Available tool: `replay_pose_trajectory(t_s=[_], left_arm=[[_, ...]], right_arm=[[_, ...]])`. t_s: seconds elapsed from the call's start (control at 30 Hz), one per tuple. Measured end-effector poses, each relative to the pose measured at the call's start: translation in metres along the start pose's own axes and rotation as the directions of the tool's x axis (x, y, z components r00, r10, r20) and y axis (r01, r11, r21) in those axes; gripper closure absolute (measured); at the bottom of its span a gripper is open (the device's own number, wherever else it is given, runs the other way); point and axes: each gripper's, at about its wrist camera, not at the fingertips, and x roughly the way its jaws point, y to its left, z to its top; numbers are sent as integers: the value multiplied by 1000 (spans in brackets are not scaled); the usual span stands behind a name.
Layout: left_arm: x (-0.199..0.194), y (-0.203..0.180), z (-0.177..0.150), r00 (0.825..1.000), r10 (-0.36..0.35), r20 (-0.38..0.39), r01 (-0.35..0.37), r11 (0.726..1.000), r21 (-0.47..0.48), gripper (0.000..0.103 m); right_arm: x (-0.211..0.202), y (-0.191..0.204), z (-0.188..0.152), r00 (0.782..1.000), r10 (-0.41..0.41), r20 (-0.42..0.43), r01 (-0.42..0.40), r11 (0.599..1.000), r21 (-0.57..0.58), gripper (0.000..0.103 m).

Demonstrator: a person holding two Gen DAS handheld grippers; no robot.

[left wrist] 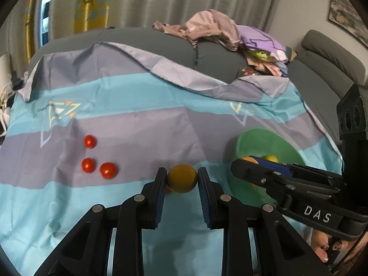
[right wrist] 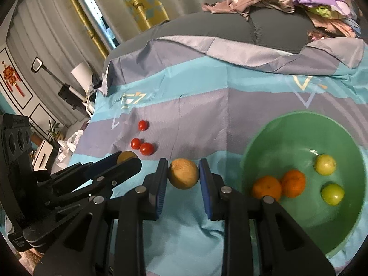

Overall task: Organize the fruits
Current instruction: 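Lift and carry the yellow fruit with the left tool while the right tool carries the tan fruit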

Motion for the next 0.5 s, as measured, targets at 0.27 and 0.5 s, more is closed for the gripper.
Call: replay_pose_trajectory(t_s=[0.27,0.5], left_arm=[[4,-32,7,999,-49,6,49,998,29,75],[13,-57,11,996,-89,-14,90,995,48,75]], right_arm=[[-28,-30,4,998,-33,60,30,998,59,75],[-43,-52,5,994,-75,81,67,993,102,75]])
